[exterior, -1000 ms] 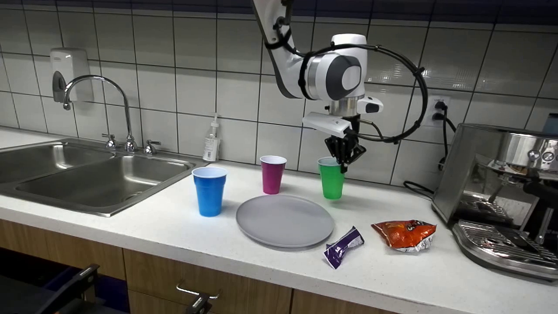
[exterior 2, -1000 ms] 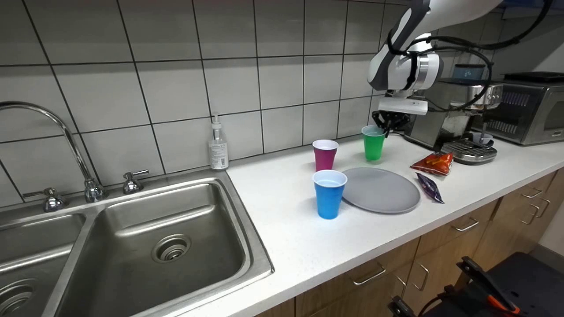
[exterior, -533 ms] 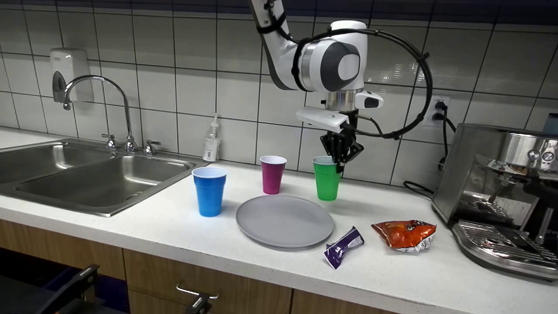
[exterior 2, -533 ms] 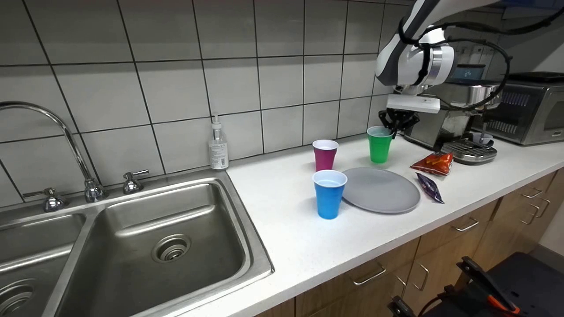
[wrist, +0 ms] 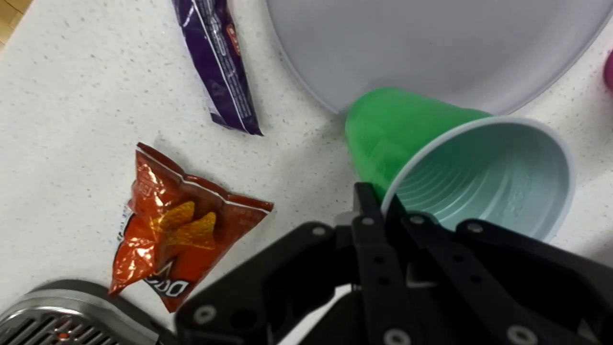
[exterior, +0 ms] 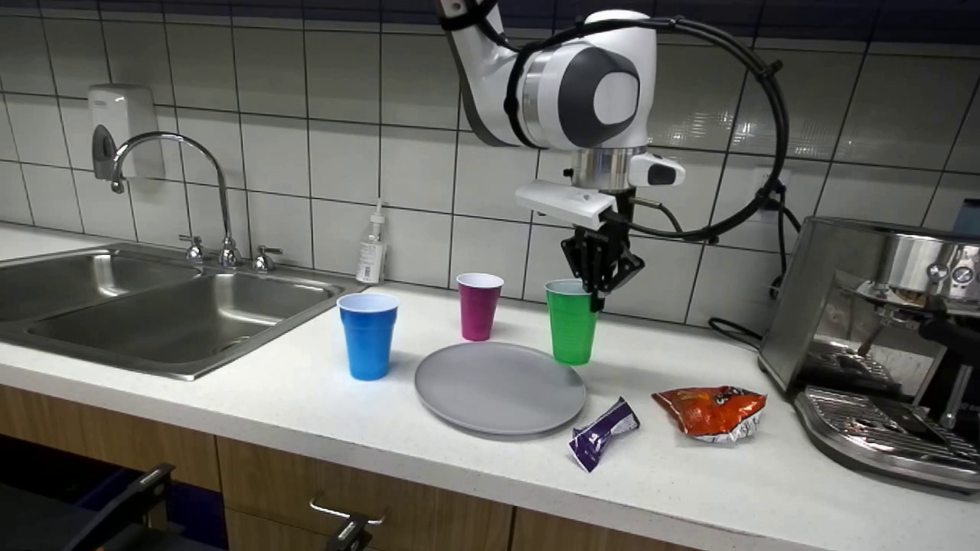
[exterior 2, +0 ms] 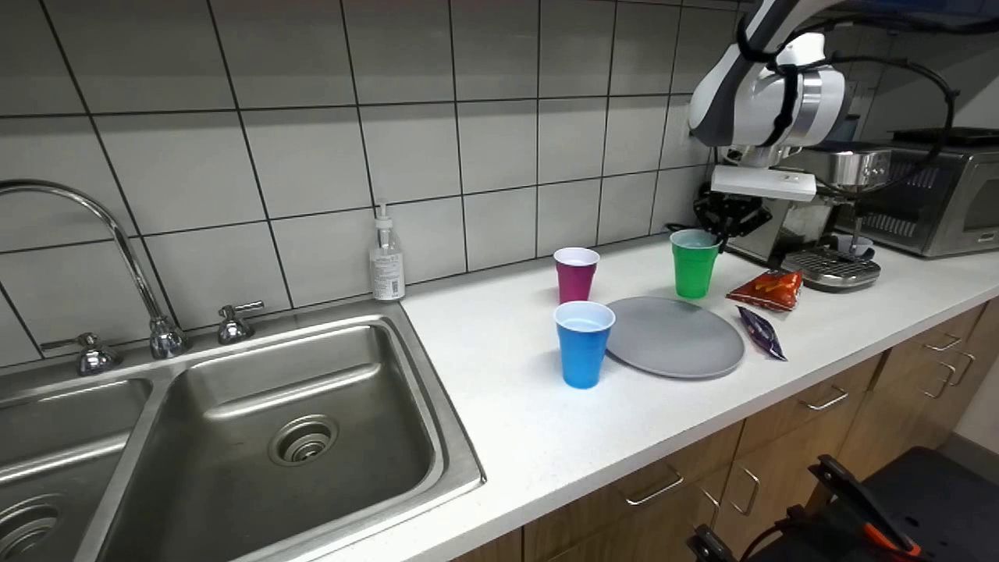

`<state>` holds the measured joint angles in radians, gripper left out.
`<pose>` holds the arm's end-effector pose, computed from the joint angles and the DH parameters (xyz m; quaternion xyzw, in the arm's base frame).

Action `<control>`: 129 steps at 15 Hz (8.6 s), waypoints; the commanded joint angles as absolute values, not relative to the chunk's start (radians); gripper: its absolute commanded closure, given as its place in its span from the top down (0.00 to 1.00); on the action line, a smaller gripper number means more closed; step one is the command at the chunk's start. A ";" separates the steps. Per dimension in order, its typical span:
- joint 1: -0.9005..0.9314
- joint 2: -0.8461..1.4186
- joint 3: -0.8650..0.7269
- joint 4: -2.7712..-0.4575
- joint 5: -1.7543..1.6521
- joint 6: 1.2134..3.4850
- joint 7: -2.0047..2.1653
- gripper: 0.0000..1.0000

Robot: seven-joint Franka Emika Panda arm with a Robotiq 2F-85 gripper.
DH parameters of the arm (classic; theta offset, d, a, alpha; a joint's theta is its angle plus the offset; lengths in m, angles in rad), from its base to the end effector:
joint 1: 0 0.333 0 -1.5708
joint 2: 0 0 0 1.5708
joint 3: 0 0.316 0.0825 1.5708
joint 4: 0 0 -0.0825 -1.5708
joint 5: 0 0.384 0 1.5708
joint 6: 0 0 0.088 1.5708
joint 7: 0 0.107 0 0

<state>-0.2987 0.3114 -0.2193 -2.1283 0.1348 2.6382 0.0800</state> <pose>0.5157 -0.2945 0.2854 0.9356 -0.3374 0.1029 0.0170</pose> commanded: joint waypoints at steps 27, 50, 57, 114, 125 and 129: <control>-0.282 0.239 -0.238 -2.287 0.107 2.624 0.033 0.01; -0.284 0.198 -0.236 -2.305 0.116 2.626 0.029 1.00; -0.277 0.152 -0.230 -2.317 0.120 2.624 0.024 1.00; 0.022 0.434 -0.111 -1.963 0.050 2.636 0.270 1.00; 0.031 0.525 -0.113 -1.870 0.058 2.631 0.286 1.00; 0.036 0.552 -0.114 -1.840 0.060 2.631 0.296 1.00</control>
<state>0.0212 0.5221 -0.1016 -1.8907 0.0765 2.6533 0.2558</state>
